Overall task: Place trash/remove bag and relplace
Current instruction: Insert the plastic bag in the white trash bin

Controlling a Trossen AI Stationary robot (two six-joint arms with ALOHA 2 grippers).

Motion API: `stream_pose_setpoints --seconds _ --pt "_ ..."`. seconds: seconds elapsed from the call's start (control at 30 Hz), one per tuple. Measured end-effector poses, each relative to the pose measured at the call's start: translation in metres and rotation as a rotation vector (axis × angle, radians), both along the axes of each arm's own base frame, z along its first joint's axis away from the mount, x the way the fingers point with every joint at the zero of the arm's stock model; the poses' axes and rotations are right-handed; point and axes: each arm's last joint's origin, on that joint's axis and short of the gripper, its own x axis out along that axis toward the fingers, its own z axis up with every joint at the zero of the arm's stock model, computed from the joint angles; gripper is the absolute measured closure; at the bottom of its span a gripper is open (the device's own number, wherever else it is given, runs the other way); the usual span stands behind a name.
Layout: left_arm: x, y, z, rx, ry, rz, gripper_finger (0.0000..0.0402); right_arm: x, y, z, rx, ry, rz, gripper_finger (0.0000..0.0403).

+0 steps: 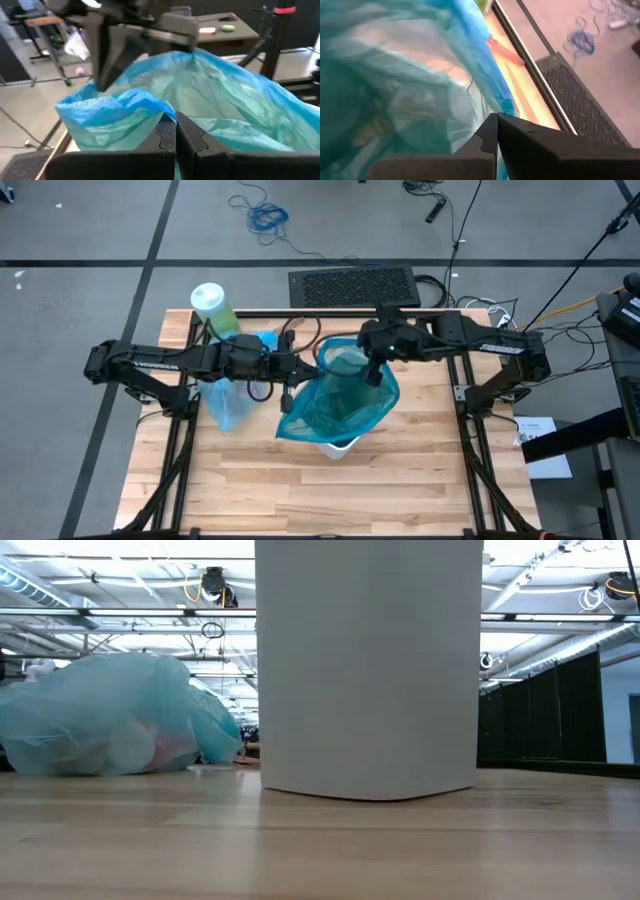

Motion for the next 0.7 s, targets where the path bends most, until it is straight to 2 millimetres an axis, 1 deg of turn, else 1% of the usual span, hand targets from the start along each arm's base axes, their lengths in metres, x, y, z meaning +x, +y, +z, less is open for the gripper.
stream_pose_setpoints --seconds 0.13,0.23,0.33,0.57,0.7 --pt "0.000 -0.003 -0.001 -0.003 0.011 -0.042 0.0401 0.001 -0.008 -0.005 0.006 0.021 -0.027 0.0403" --pt "0.000 -0.003 0.000 -0.002 0.006 -0.047 0.0391 0.001 -0.008 -0.005 0.003 0.019 -0.023 0.0403" --pt "0.000 -0.002 0.004 -0.001 -0.002 -0.045 0.0359 0.001 -0.008 -0.005 0.005 0.020 -0.017 0.0403" --pt "-0.003 -0.002 0.018 -0.001 -0.005 -0.045 0.0262 0.000 -0.007 -0.005 0.003 0.023 -0.018 0.0403" --pt "-0.007 -0.002 0.028 0.001 0.028 -0.045 0.0232 0.000 -0.007 -0.006 0.003 0.034 -0.018 0.0403"
